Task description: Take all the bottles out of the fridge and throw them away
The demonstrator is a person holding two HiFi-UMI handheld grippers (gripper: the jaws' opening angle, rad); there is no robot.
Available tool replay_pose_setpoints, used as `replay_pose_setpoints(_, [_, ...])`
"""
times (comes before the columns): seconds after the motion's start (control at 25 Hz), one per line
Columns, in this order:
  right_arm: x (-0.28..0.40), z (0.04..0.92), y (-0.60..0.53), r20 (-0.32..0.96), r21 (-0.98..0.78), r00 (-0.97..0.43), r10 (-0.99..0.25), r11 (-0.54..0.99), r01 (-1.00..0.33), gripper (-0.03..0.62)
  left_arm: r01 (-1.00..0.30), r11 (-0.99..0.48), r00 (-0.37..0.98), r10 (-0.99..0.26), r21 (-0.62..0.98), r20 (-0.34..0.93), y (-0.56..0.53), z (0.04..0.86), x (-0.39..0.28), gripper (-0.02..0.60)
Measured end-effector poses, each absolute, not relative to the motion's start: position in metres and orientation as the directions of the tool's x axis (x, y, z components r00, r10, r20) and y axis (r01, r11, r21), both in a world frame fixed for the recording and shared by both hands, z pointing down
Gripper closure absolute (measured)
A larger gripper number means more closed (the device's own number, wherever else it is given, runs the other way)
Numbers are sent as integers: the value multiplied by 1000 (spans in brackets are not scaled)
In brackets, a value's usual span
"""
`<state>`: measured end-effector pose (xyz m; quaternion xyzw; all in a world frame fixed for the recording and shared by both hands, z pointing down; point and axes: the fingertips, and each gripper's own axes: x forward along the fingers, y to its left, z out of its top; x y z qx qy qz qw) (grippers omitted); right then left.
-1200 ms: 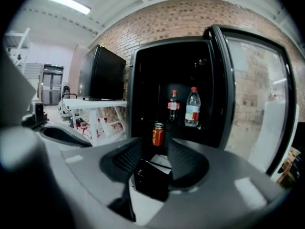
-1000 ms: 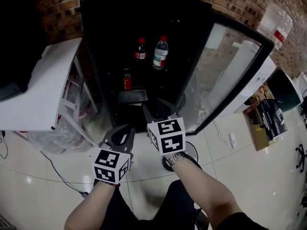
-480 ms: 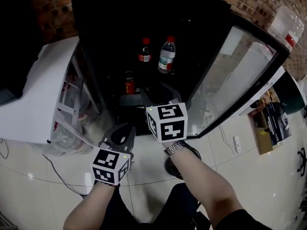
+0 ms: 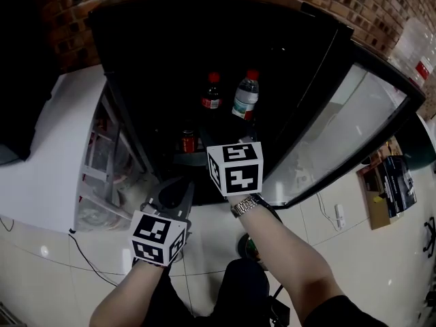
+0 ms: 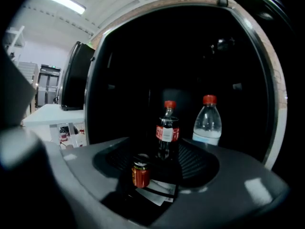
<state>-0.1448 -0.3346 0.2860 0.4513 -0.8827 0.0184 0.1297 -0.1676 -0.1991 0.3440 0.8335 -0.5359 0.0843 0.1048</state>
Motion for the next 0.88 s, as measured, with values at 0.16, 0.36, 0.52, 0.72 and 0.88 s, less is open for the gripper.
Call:
replay_pose_setpoints(0.16, [-152, 286, -356, 252, 84, -549, -797, 583, -808, 306, -909, -411, 416, -873, 76, 253, -217, 340, -171, 575])
replay_pose_setpoints(0.36, [-159, 288, -379, 260, 81, -529, -808, 565, -821, 306, -905, -419, 423, -870, 71, 253, -234, 337, -176, 575])
replay_pose_setpoints(0.52, [-162, 290, -395, 265, 93, -510, -818, 548, -831, 306, -902, -426, 430, -866, 74, 254, -245, 339, -178, 575])
replay_pose_setpoints(0.72, [-164, 296, -412, 276, 112, -492, -826, 536, -837, 306, -898, -433, 437, -861, 75, 261, -253, 343, -181, 575])
replay_pose_setpoints(0.88, [-168, 299, -424, 285, 127, -483, -828, 532, -837, 303, -899, -431, 435, -860, 77, 267, -257, 345, -186, 575])
